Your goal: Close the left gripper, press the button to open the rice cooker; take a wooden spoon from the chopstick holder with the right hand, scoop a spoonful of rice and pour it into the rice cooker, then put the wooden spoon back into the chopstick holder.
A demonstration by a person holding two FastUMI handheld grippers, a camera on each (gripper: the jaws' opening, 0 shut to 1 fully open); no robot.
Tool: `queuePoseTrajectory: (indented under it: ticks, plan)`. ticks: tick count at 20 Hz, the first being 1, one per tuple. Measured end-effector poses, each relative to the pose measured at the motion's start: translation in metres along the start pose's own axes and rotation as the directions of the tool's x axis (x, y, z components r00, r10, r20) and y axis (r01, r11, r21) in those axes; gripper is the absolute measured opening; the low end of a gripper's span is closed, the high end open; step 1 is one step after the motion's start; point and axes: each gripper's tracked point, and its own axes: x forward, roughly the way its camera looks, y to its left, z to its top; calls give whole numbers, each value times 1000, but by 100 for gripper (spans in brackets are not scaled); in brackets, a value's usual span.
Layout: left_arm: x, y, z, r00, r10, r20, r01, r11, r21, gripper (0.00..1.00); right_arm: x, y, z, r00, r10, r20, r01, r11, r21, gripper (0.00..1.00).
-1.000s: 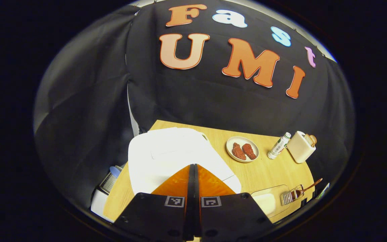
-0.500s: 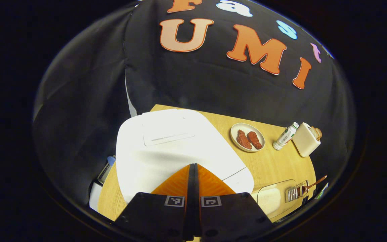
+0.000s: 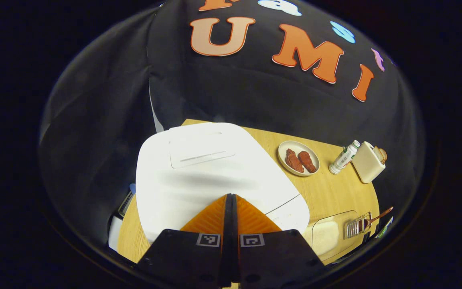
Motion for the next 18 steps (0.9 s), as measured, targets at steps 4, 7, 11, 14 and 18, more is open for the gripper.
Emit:
queuePoseTrajectory:
  ticks: [4,7,11,14,18]
  plan:
    - [-22,-1,33,996,36,82,-40,998,46,5,-1,-4,7,1000,-12,21,12,1000,-2,96]
    - [-54,0,81,977,63,203,-79,994,74,4,-2,-4,9,999,-10,31,10,1000,6,96]
    - [-100,-1,122,942,61,330,-85,995,59,4,-5,-3,10,999,-6,41,5,1000,4,96]
    - [-131,-3,135,917,52,396,-82,995,59,4,-8,-3,10,999,4,49,-4,1000,-1,100]
    - [-174,-6,156,864,58,500,-82,996,25,4,-9,-2,16,998,13,63,-13,1000,-12,96]
